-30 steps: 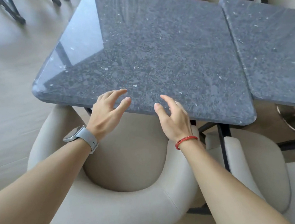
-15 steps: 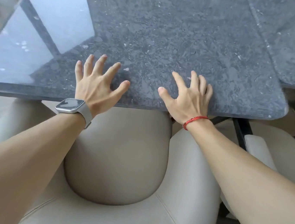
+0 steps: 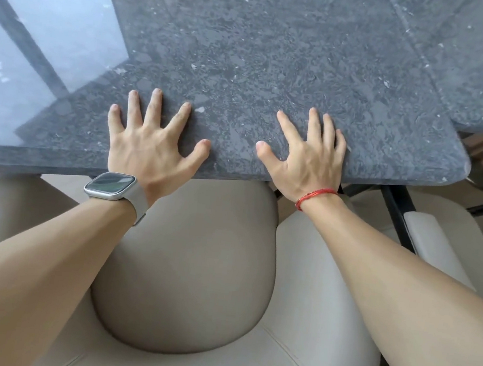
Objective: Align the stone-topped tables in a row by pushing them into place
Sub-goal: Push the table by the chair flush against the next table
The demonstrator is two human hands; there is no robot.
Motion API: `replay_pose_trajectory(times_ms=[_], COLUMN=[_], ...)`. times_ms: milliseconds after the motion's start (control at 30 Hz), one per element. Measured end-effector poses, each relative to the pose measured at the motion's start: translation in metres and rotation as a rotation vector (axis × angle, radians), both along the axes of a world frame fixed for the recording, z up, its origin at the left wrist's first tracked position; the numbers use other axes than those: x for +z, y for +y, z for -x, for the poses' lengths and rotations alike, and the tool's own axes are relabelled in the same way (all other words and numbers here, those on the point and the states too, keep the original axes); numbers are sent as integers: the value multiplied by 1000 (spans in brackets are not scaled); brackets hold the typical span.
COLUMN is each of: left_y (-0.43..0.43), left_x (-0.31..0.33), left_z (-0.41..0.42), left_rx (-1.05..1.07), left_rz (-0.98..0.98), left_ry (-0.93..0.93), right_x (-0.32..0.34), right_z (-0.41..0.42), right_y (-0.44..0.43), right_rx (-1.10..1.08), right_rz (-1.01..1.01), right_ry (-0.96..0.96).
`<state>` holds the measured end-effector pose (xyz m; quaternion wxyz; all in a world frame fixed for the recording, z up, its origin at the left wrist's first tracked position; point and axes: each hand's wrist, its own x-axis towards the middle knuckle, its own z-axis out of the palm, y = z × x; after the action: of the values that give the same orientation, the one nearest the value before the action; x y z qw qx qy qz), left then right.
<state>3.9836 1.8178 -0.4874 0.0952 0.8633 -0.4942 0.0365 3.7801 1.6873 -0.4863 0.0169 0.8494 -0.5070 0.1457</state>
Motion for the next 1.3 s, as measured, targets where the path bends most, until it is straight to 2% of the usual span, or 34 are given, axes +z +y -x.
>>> replay_pose_trajectory(times_ms=[633, 900, 1300], left_y=[4, -1, 0], left_x=[-5, -10, -13], left_z=[-2, 4, 5], left_rx=[-23, -13, -9], left_rz=[3, 112, 152], left_ry=[-64, -145, -161], right_x=[-6, -14, -15], right_z=[0, -1, -1], right_y=[0, -4, -3], right_rx=[-4, -6, -9], right_rz=[9, 74, 85], right_ry=[-53, -120, -111])
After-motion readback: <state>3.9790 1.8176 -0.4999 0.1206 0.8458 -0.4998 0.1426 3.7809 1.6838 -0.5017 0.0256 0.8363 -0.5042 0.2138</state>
